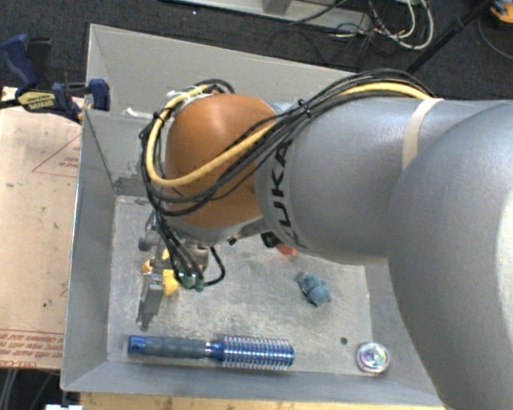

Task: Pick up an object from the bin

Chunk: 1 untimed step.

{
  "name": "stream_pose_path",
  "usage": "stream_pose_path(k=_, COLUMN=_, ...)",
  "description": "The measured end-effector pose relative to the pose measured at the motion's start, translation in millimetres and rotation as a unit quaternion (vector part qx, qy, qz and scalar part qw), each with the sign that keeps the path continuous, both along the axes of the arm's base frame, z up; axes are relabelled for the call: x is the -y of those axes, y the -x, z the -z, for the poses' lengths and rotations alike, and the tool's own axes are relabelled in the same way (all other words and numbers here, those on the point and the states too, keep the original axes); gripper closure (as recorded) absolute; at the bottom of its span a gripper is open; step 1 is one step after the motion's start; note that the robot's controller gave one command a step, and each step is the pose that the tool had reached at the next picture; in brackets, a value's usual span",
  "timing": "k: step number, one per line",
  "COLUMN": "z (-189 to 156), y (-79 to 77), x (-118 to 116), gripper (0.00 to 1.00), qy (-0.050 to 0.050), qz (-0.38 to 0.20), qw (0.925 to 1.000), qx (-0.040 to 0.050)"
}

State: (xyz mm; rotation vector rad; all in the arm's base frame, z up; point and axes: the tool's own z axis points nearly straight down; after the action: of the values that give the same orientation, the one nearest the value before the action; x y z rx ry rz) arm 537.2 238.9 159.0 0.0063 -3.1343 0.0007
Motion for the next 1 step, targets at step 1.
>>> stream_pose_path(k=1, z=21.6, y=51.1, x=72.4, gripper=0.00, qy=0.001, qz=-0.062, qw=0.9981, qx=0.0006)
